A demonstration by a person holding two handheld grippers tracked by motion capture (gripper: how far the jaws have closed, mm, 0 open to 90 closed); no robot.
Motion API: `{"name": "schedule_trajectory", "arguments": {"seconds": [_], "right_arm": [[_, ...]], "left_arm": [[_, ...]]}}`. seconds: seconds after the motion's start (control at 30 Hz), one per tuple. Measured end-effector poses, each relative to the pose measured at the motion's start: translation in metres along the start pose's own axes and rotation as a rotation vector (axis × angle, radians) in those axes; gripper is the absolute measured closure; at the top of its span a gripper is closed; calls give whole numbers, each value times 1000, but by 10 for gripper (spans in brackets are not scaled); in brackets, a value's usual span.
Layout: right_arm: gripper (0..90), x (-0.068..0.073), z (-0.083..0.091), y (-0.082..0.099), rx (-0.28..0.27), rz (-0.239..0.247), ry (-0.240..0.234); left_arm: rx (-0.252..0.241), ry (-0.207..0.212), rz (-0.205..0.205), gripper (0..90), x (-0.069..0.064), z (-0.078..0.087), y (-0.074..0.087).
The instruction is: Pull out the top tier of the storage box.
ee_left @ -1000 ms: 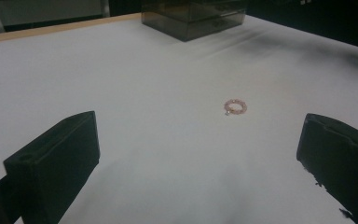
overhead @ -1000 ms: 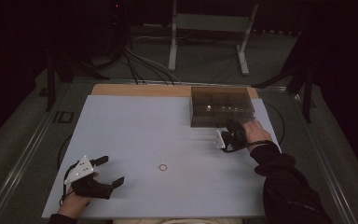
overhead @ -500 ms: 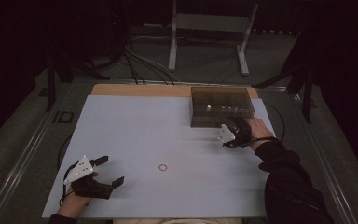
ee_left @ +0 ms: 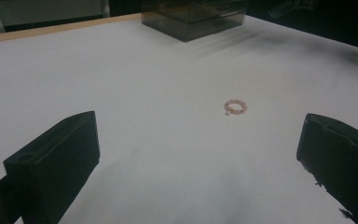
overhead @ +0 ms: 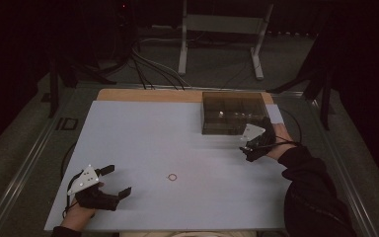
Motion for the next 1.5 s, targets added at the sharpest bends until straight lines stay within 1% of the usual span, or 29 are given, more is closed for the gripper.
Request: {"name": "schedule_trajectory", "arguments": {"seconds": [0.03, 0.07, 0.17, 0.2, 0.23, 0.27, 0.3, 0.37, 0.4, 0.43, 0.47, 0.53, 0.57, 0.6, 0.7, 0.77, 0.83, 0.87, 0.93, 1.03, 1.13, 1.23, 1.33, 1.43, 1.47, 1.5], "right_arm": [[17, -2, 1, 1, -14, -1, -9], [17, -6, 5, 2, -43, -23, -43], [44, -11, 12, 4, -77, -20, -92], [45, -14, 13, 5, -78, -15, -99], [48, -15, 15, 6, -81, -7, -116], [48, -17, 17, 7, -90, -3, -145], [49, -18, 18, 7, -95, -12, -174], [50, -22, 19, 9, -101, -24, -221], [50, -22, 19, 9, -101, -24, -221], [53, -22, 19, 11, -89, -26, -249], [61, -24, 18, 13, -76, -20, -276], [62, -24, 18, 15, -73, -12, -309], [62, -24, 18, 15, -76, -10, -321], [62, -25, 18, 16, -80, -14, -347], [74, -30, 19, 17, -96, -16, -370], [74, -34, 20, 18, -105, -15, -383], [74, -38, 21, 17, -113, -16, -389], [74, -41, 22, 17, -111, -14, -390], [80, -46, 24, 15, -117, -16, -406], [91, -53, 24, 13, -107, -17, -420], [93, -58, 24, 11, -103, -36, -438], [93, -60, 22, 7, -96, -19, -444], [109, -64, 18, 4, -116, 5, -448], [122, -68, 16, 2, -120, 14, -445], [141, -73, 14, -2, -117, 8, -475], [143, -74, 14, -2, -118, 9, -481]], "left_arm": [[4, 0, -1, 0, 0, 0, 0], [6, -1, -2, 0, 0, -1, 1], [0, -1, -1, 0, 0, 0, 0], [0, -1, 1, 0, 0, 0, 0], [4, -1, -1, 0, 0, 0, 0], [6, -1, -1, 0, 0, 0, 1], [6, -2, -2, 0, 0, 0, 1], [1, 0, -3, 0, 0, 0, 0], [1, 0, -3, 0, 0, 0, 0], [4, -1, -2, 0, 0, 0, 0], [5, -2, -2, 0, 0, 0, 0], [5, -1, -2, 0, 0, 0, 0], [0, -1, 0, 0, 0, 0, 0], [1, -1, 1, 0, 0, 0, 0], [7, -2, 0, 0, 0, -1, 1], [2, -1, -2, 0, 0, 0, 0], [4, -2, -1, 0, 0, 0, 0], [6, -1, 1, 0, 0, -1, 1], [6, -2, -1, 0, 0, 0, 0], [5, -2, 0, 0, 0, 0, 1], [3, 0, 0, 0, 0, 0, 0], [4, -1, 2, 0, 0, 0, 1], [2, 1, 2, 0, 0, 0, 0], [2, 2, 2, 0, 0, 0, 0], [5, 1, 3, 0, 0, 0, 1], [3, 2, 5, 0, 0, 0, 1]]}}
Point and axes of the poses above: each handheld gripper's, and its own axes: z roughly backward along the jaws, y roughly out of its underside, x roughly to its left, the point moved 5 cm from there along -z, roughly forward along the jaws, and after that the axes turned 6 degrees about x, right-handed, at the moved point
